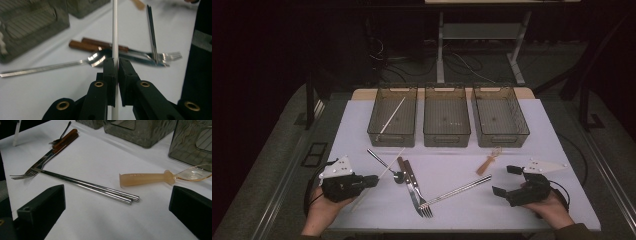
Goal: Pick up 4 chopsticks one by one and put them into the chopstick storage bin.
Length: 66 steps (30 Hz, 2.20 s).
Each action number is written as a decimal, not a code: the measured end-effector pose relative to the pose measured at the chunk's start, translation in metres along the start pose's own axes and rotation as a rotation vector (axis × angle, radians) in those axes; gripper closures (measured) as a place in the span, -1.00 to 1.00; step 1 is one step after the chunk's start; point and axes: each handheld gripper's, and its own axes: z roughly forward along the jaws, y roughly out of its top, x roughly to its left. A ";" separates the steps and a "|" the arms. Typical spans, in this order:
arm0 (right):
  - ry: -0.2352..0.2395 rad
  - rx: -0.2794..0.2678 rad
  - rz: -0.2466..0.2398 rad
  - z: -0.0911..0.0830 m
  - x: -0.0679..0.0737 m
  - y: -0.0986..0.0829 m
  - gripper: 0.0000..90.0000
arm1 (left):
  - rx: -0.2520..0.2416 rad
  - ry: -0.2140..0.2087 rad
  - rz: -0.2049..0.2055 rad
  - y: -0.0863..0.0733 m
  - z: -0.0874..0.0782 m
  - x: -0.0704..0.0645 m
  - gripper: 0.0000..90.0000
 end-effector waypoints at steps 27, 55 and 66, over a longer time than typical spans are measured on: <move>0.001 -0.003 0.000 -0.001 0.000 0.000 -0.99 | -0.094 0.092 -0.061 0.063 0.031 0.029 0.88; 0.004 -0.003 0.004 -0.001 0.000 0.000 -0.99 | -0.200 0.237 -0.163 0.136 0.043 0.084 0.88; 0.007 -0.005 0.006 -0.001 0.000 0.000 -0.99 | -0.182 0.318 -0.209 0.157 0.058 0.116 0.88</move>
